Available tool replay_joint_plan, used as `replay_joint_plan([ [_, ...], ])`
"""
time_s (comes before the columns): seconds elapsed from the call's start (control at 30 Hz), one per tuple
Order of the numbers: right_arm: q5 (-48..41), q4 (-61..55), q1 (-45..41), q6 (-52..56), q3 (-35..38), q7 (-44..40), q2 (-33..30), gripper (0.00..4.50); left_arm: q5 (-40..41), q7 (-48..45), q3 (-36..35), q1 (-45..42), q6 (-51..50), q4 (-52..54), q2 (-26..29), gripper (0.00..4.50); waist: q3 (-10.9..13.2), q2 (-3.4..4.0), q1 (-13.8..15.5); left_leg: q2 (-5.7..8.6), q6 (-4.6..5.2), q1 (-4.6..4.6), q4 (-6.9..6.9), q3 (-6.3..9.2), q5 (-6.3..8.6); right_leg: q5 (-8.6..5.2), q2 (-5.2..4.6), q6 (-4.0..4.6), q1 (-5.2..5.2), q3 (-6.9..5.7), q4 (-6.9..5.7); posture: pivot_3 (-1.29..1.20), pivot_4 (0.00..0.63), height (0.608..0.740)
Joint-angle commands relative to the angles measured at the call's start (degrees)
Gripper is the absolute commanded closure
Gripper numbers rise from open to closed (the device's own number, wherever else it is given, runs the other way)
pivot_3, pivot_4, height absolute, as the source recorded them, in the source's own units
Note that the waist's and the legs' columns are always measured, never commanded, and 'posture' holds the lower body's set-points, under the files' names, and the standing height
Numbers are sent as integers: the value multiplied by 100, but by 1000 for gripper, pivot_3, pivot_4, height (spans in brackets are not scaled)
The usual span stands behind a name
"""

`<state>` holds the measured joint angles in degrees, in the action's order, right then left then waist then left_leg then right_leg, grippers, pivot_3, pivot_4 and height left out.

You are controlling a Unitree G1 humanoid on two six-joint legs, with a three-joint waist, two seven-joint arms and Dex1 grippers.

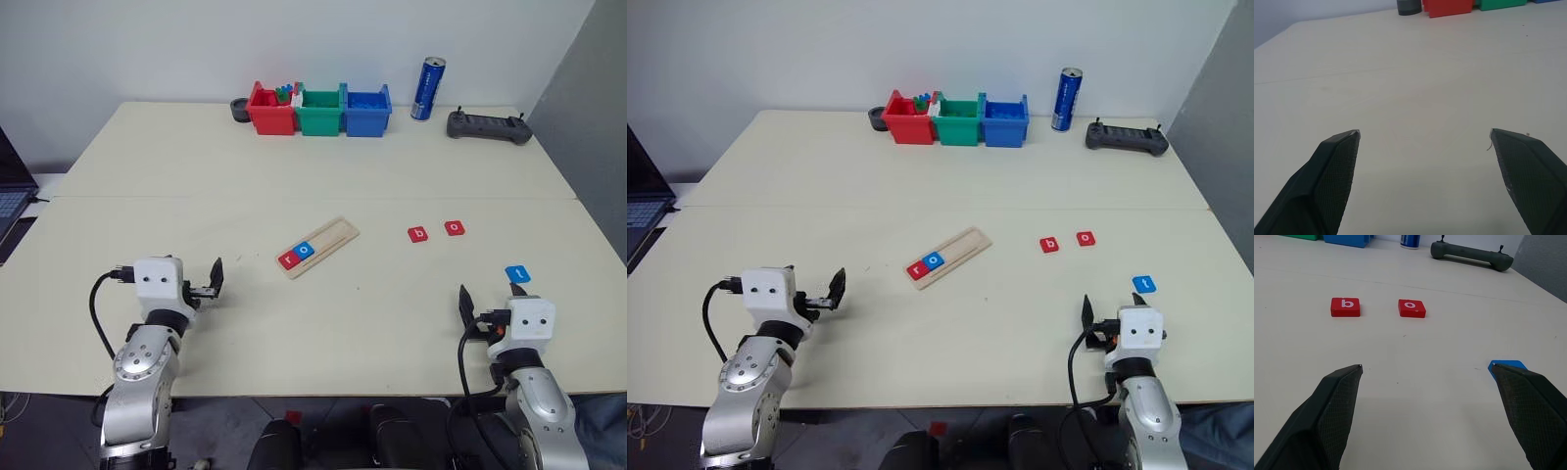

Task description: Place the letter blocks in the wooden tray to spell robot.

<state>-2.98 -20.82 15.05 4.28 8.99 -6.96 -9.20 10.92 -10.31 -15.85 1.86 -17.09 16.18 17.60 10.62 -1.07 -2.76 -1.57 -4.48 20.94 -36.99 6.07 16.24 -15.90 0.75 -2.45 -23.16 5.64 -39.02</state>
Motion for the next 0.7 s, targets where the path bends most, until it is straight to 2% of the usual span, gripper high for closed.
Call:
replay_joint_plan([
  [0.03, -40, -57, -46, -144, 107, -2, -48, 27, -66, 20, -58, -31, 277, 302, 40, 0, 0, 0, 0, 0, 0, 0, 0, 0, 0, 0, 0, 0, 0, 0, 0, 0, 150, 740],
  [0.23, -36, -46, -80, -109, 100, 4, -40, 27, -47, -11, 26, 8, 193, 375, 6, 0, 0, 0, 0, 0, 0, 0, 0, 0, 0, 1, 0, 1, 0, 0, 0, 0, 150, 740],
  [0.7, -74, -34, -137, -27, -98, -79, -1, 27, 680, -409, -209, 115, 181, 518, 16, 0, 0, 0, 0, 0, 0, 0, 0, 0, 0, 0, 0, 1, 0, 1, 0, 0, 150, 740],
])
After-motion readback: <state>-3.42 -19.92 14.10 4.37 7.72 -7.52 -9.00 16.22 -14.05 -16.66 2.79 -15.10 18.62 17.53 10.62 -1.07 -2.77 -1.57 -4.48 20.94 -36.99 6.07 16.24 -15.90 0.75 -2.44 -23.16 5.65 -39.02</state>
